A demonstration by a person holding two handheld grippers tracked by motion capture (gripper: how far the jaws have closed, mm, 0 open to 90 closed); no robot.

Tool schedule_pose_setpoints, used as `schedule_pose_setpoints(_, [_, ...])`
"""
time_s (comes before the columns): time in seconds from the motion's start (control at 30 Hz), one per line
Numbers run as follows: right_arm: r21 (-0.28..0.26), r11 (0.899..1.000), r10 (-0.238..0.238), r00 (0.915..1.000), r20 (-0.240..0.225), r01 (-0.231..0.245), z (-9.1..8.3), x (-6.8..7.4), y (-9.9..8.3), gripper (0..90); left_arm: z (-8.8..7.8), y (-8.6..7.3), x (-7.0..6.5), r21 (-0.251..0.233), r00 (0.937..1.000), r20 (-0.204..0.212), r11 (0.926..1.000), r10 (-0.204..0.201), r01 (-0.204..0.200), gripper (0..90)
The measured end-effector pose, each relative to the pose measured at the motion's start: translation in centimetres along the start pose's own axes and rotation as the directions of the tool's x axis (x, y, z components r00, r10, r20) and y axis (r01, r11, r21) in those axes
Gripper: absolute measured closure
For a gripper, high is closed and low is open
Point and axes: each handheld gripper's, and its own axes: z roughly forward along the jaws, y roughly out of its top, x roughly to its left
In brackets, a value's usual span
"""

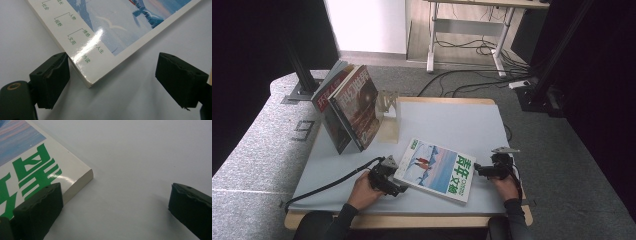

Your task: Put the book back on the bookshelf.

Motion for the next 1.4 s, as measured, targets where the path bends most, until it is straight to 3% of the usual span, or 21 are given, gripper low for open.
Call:
schedule_pose_setpoints(0.23, [0.007,1.000,-0.030,0.9995,-0.005,0.030,-0.6,0.5,0.1,4.8,0.3,0.0,0.6,0.014,0.9997,-0.018,0.9998,0.016,-0.016,11.2])
schedule_pose_setpoints(0.57, [0.000,0.998,-0.055,0.9941,-0.093,0.056,-2.0,2.7,-0.7,4.2,0.8,-0.4,0.3,-0.010,0.9985,-0.006,0.9984,0.055,-0.055,7.8])
schedule_pose_setpoints(1.0, [0.016,0.997,-0.065,0.9770,-0.203,0.070,-0.4,5.5,-0.3,1.7,0.7,-0.4,0.0,-0.013,0.9991,-0.026,0.9993,0.035,-0.035,10.3])
schedule_pose_setpoints(1.3, [0.001,0.995,-0.097,0.9741,-0.204,0.099,0.2,5.7,0.1,0.0,0.6,-0.8,-0.9,-0.021,0.9991,-0.037,0.9995,0.021,-0.022,10.3])
schedule_pose_setpoints(1.4, [0.001,0.995,-0.101,0.9738,-0.204,0.103,0.6,5.6,0.4,0.0,0.4,-1.1,-1.4,-0.019,0.9996,-0.024,0.9997,0.017,-0.018,10.3])
